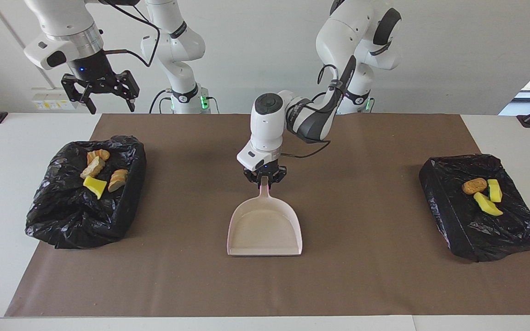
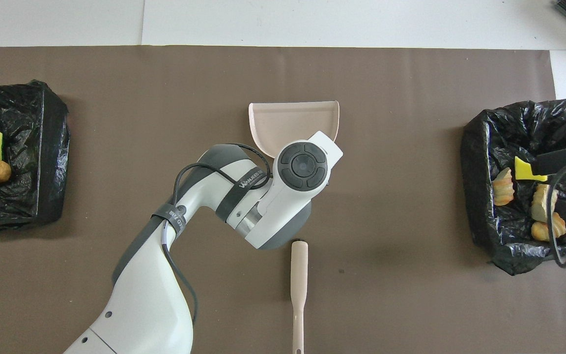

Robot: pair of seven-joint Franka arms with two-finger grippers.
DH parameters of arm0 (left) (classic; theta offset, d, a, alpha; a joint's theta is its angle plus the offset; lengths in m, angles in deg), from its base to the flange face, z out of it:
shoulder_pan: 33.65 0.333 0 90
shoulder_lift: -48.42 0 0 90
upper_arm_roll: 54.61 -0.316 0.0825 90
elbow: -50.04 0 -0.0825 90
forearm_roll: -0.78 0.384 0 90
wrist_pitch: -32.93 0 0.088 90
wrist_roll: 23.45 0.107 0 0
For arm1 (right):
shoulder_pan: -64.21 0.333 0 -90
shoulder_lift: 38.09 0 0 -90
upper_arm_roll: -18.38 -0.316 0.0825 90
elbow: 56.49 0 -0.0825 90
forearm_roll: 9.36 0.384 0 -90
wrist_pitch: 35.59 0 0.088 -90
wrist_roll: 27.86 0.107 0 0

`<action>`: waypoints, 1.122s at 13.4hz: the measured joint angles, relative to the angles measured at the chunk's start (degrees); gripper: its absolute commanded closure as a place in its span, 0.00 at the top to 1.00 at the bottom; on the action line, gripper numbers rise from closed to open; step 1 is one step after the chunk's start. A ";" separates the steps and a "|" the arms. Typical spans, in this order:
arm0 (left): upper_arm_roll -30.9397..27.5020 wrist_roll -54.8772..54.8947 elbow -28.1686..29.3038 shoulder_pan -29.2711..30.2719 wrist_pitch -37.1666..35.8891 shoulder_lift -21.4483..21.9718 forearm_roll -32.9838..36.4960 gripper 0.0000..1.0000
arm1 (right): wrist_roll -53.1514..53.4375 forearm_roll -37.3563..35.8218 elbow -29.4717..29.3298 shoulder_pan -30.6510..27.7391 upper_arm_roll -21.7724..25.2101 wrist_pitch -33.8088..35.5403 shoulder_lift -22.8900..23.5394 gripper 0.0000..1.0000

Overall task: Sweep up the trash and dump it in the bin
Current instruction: 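Lower the dustpan onto the mat and open the left gripper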

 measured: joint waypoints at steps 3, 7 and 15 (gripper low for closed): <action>-0.01 -0.36 -0.27 -0.54 0.19 -0.07 -0.06 1.00 | 0.00 0.18 -0.02 0.00 0.01 -0.01 -0.01 1.00; -0.85 -0.24 -0.96 -0.40 0.70 0.00 -0.06 1.00 | 0.00 0.42 -0.70 -0.05 0.05 -0.17 -0.42 1.00; -2.43 22.66 9.42 13.69 -2.57 15.37 0.48 1.00 | 0.00 0.42 -0.66 -0.04 0.04 -0.17 -1.11 1.00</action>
